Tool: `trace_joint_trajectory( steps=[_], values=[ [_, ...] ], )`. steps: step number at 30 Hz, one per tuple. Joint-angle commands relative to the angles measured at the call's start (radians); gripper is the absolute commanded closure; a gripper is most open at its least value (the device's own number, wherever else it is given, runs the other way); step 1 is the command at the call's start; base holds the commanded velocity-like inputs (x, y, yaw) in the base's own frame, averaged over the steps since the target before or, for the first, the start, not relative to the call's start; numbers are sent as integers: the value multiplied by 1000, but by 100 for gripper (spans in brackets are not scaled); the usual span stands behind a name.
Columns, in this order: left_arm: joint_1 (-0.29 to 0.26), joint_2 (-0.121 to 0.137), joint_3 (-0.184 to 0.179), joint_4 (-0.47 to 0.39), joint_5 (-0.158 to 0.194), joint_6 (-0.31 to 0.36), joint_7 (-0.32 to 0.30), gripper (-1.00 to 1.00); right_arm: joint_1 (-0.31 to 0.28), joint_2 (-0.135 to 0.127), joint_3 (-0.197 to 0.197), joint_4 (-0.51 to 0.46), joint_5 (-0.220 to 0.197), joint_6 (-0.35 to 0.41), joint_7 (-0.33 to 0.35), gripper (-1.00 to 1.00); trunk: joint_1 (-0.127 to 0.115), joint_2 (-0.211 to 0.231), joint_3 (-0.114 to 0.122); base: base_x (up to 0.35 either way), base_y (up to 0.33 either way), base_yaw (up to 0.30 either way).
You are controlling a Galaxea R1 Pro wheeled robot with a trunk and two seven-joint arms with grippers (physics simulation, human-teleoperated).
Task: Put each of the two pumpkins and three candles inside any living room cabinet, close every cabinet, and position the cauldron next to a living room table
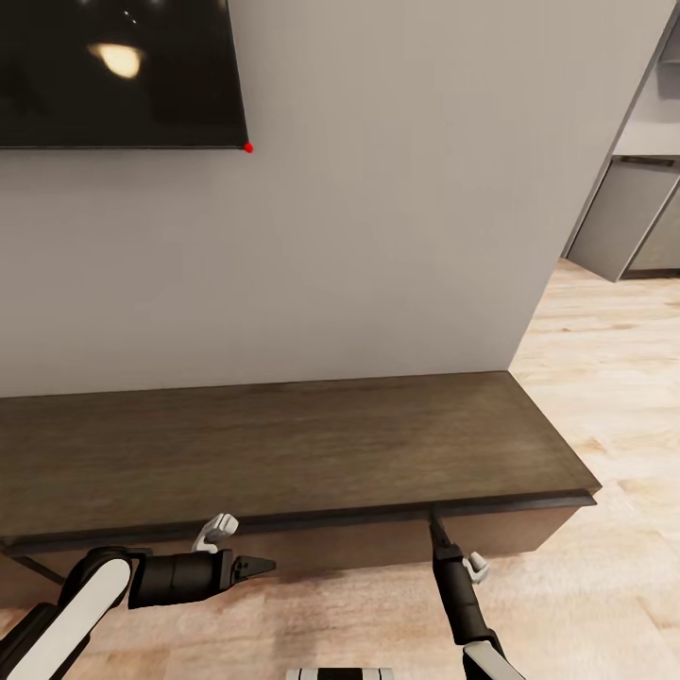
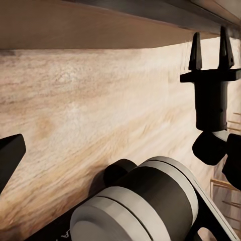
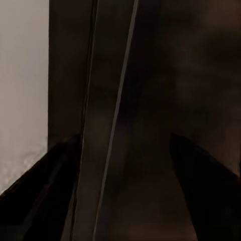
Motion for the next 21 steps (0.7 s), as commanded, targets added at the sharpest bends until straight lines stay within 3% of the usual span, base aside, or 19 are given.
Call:
trace_joint_trajectory(
  steps=[1,21],
  values=[
    [-1,1,-1,0,-8,1,-9,-100,-1,-1,8,1,-9,-7,2,100,0,0,-1,0,0,0],
    [-1,1,-1,0,-8,1,-9,-100,-1,1,8,1,-8,-8,2,100,0,0,-1,0,0,0]
  ],
)
